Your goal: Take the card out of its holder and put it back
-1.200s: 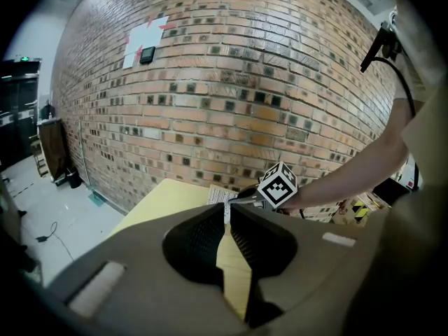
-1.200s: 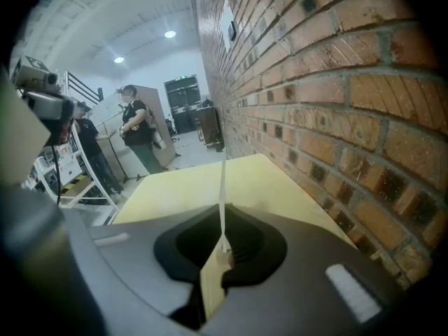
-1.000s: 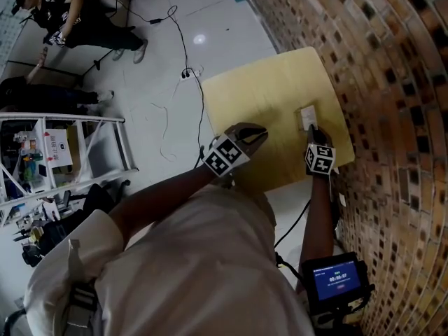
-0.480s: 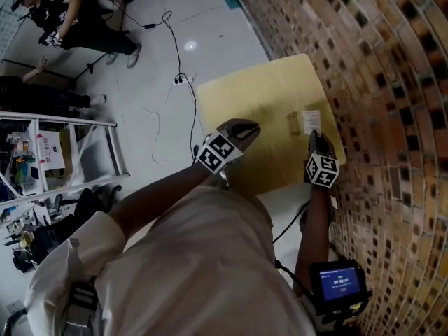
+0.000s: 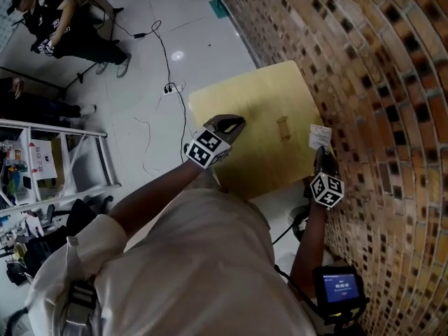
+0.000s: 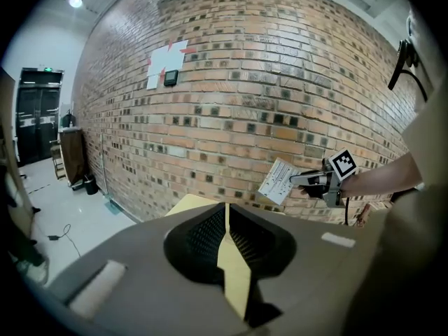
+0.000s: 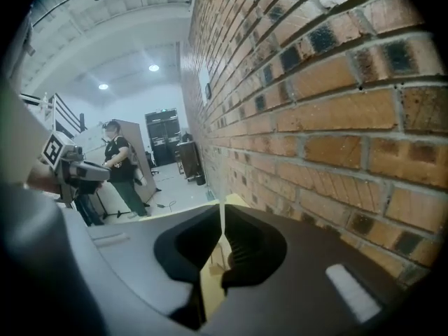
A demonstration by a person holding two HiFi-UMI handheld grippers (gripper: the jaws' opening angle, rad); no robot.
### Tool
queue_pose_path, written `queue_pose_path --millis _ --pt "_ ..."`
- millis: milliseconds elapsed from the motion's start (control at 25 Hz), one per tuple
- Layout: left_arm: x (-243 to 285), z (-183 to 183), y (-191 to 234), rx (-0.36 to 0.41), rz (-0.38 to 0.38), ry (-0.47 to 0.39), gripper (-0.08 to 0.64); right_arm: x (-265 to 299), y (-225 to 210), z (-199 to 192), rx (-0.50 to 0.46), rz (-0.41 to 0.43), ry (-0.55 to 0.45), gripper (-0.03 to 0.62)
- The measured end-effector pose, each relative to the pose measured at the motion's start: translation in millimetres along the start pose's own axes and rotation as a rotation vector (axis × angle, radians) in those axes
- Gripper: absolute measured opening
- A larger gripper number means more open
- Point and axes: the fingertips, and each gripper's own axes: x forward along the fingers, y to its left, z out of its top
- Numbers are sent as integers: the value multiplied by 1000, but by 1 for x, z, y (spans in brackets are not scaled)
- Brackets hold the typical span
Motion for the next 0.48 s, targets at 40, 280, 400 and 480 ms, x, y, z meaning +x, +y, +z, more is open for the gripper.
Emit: queue_pose_path --millis 40,280,400,480 --pt "-1 0 2 -3 5 0 37 -6 -4 -1 4 -12 -1 15" --pt "-7 2 20 -33 43 -18 34 -38 -27 -14 35 -83 -2 15" --pt "-11 1 30 -45 70 -20 32 -50 -37 -22 52 -116 1 15" --pt "-14 -1 35 -48 84 -19 32 -57 -42 -27 59 -134 2 14"
